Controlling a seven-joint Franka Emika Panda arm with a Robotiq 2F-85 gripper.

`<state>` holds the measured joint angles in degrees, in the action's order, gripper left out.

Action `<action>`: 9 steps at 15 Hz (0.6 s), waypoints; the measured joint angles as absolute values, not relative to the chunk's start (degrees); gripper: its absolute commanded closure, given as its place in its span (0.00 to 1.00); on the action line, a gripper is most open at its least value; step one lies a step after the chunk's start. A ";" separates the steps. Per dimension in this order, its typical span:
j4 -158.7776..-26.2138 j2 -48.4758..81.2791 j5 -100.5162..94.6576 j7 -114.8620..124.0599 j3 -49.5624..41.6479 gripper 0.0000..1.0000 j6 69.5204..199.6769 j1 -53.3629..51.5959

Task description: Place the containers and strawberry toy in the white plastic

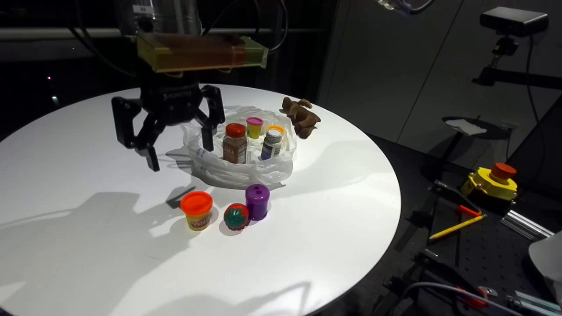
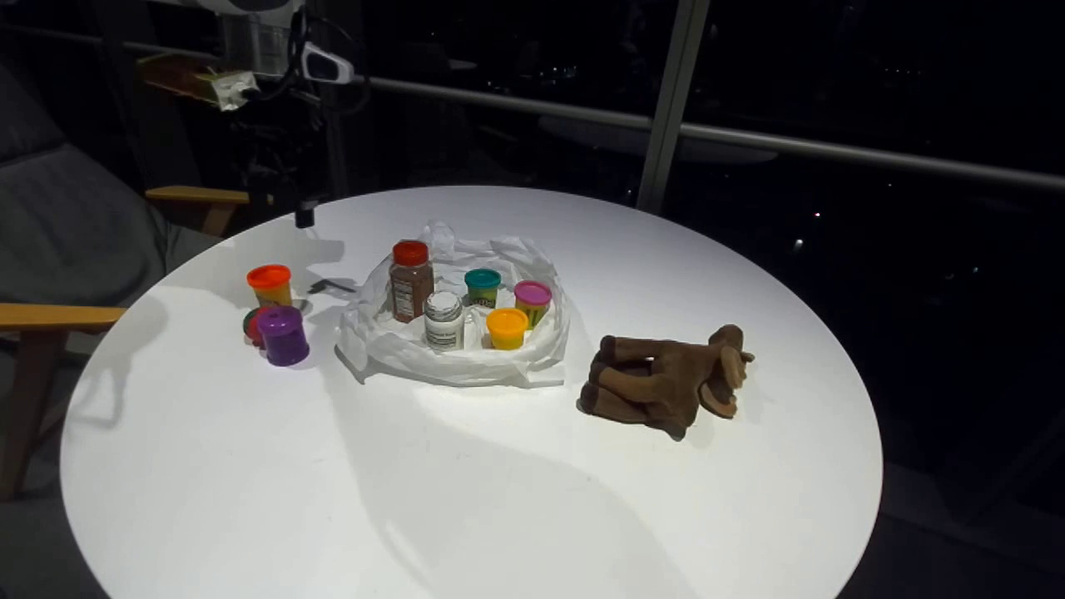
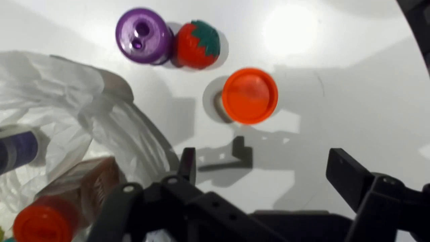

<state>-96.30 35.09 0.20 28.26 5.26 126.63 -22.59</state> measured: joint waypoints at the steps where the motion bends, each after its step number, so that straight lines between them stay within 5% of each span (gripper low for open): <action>1: -96.96 35.18 0.19 28.27 5.64 0.00 125.58 -23.26; 9: -102.08 35.28 -1.42 25.41 6.08 0.00 125.67 -24.53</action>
<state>-102.08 35.28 -1.42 25.41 6.08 125.67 -24.53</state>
